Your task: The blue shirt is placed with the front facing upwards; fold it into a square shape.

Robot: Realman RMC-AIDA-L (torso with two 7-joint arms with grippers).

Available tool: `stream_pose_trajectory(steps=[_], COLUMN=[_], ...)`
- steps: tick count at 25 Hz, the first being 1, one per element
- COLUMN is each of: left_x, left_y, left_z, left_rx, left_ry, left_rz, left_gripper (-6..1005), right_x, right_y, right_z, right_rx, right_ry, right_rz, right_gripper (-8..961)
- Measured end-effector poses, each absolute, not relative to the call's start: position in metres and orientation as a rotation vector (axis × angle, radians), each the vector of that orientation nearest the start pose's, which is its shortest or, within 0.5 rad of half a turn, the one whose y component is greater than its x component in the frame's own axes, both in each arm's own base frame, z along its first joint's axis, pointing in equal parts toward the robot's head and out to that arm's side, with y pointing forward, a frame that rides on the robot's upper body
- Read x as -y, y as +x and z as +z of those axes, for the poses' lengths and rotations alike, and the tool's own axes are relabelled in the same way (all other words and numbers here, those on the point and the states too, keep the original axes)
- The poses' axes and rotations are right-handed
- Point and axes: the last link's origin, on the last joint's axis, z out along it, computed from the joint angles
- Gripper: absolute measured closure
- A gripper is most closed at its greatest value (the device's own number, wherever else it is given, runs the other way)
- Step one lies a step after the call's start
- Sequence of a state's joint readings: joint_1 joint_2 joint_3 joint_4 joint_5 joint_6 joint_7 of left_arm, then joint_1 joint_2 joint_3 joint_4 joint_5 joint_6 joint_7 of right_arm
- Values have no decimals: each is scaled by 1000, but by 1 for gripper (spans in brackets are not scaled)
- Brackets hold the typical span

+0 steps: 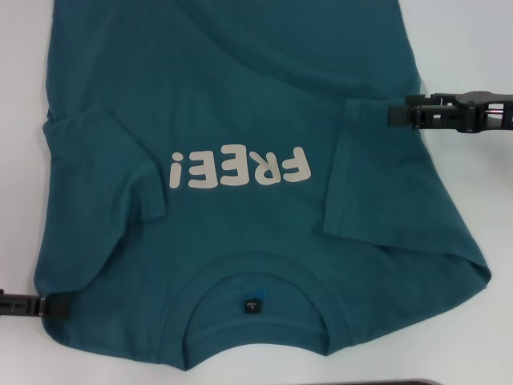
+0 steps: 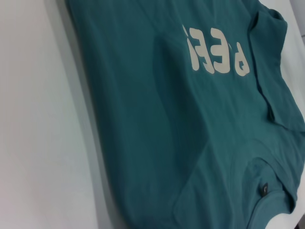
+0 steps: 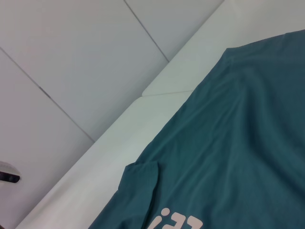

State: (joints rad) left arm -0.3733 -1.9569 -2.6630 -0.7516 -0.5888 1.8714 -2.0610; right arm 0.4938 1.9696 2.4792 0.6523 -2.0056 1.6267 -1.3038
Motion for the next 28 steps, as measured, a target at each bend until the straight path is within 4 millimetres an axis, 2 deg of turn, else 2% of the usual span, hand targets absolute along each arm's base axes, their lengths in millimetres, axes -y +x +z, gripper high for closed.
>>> stream_pose_trajectory(steps=[28], left_x=[-240], left_y=[-360], left_z=[65], left_rx=[1930], left_ry=[-2430], left_rz=[-116], left_gripper=[114], right_x=[-327], right_y=[289], right_z=[45], right_rx=[-1251], right_ry=[-2574], right_rz=[728], right_gripper=[25])
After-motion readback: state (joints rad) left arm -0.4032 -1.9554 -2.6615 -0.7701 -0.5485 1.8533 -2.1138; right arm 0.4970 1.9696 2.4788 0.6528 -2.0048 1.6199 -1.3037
